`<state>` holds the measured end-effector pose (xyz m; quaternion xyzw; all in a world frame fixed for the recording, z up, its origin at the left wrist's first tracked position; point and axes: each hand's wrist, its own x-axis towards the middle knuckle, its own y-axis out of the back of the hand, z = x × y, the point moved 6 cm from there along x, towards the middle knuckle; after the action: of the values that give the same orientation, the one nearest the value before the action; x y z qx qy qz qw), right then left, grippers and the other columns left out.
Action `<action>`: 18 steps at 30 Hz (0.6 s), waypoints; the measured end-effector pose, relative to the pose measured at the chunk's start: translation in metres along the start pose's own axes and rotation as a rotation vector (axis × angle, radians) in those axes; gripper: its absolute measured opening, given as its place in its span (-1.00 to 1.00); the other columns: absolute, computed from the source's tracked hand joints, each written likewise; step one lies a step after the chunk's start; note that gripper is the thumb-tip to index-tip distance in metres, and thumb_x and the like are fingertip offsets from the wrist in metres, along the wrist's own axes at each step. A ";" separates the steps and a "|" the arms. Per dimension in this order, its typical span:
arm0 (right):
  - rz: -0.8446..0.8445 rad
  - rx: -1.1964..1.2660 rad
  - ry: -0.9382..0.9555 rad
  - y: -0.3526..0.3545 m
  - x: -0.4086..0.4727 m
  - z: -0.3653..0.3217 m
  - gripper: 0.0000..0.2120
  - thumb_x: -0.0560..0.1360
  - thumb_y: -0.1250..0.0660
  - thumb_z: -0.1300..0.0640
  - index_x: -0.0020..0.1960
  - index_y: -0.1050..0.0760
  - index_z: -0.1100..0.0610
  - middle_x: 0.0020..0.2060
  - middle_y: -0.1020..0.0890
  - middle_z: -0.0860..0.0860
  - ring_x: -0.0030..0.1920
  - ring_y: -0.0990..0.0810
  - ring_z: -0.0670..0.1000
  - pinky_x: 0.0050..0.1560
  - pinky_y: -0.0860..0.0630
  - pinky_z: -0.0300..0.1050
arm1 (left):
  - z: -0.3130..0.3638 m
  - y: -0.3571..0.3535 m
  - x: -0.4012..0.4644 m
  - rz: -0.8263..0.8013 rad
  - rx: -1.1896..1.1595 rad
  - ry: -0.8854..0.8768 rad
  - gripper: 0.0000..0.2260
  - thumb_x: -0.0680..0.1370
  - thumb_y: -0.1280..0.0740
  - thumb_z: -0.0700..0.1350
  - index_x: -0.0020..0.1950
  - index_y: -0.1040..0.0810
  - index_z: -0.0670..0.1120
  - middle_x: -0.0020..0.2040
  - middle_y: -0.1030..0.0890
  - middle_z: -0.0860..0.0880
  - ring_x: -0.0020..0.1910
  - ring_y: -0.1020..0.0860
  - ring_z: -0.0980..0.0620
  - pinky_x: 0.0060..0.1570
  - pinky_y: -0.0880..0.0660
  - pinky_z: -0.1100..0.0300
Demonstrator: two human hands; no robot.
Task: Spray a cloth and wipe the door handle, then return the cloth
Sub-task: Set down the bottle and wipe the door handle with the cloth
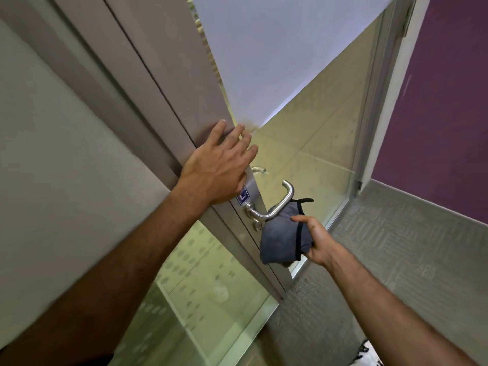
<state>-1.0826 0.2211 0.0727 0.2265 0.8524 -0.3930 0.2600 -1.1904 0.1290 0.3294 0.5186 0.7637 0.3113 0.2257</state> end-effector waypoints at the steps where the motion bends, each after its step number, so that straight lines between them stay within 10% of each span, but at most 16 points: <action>1: 0.020 0.006 0.013 0.003 -0.007 -0.006 -0.78 0.57 -0.28 0.14 0.13 -0.59 0.23 -0.09 -0.73 0.15 -0.07 -0.67 0.14 -0.03 -0.55 0.02 | 0.000 0.000 -0.001 -0.001 -0.006 -0.004 -0.44 0.59 -0.02 0.12 0.55 -0.26 -0.08 0.58 -0.29 -0.18 0.60 -0.17 -0.17 0.55 0.00 -0.24; 8: 0.081 0.040 0.170 0.003 -0.050 -0.046 -0.85 0.55 -0.32 0.17 0.05 -0.58 0.21 -0.27 -0.73 0.10 -0.15 -0.64 0.13 -0.09 -0.53 0.01 | -0.002 0.008 -0.004 0.087 -0.137 -0.002 -0.50 0.56 -0.03 0.09 0.44 -0.42 -0.03 0.47 -0.46 -0.12 0.52 -0.33 -0.14 0.51 -0.09 -0.21; 15: 0.062 -0.123 0.256 -0.002 -0.077 -0.074 -0.63 0.48 -0.47 0.11 0.25 -0.56 0.17 0.03 -0.74 0.17 0.08 -0.69 0.23 0.16 -0.58 0.22 | 0.030 -0.008 -0.034 0.274 -0.801 0.217 -0.63 0.55 -0.28 -0.10 0.36 -0.57 -0.06 0.35 -0.59 -0.03 0.47 -0.41 -0.06 0.50 -0.23 -0.02; 18: 0.018 -0.163 0.294 -0.001 -0.082 -0.086 -0.65 0.48 -0.46 0.17 0.25 -0.55 0.15 0.02 -0.74 0.16 0.05 -0.69 0.20 -0.05 -0.62 0.10 | 0.057 -0.022 -0.045 0.208 -1.082 0.361 -0.62 0.59 -0.29 -0.08 0.41 -0.53 -0.03 0.42 -0.53 0.02 0.50 -0.38 0.02 0.45 -0.32 0.07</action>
<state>-1.0437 0.2739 0.1718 0.2672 0.9084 -0.2827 0.1535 -1.1503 0.0949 0.2741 0.3404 0.4673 0.7614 0.2932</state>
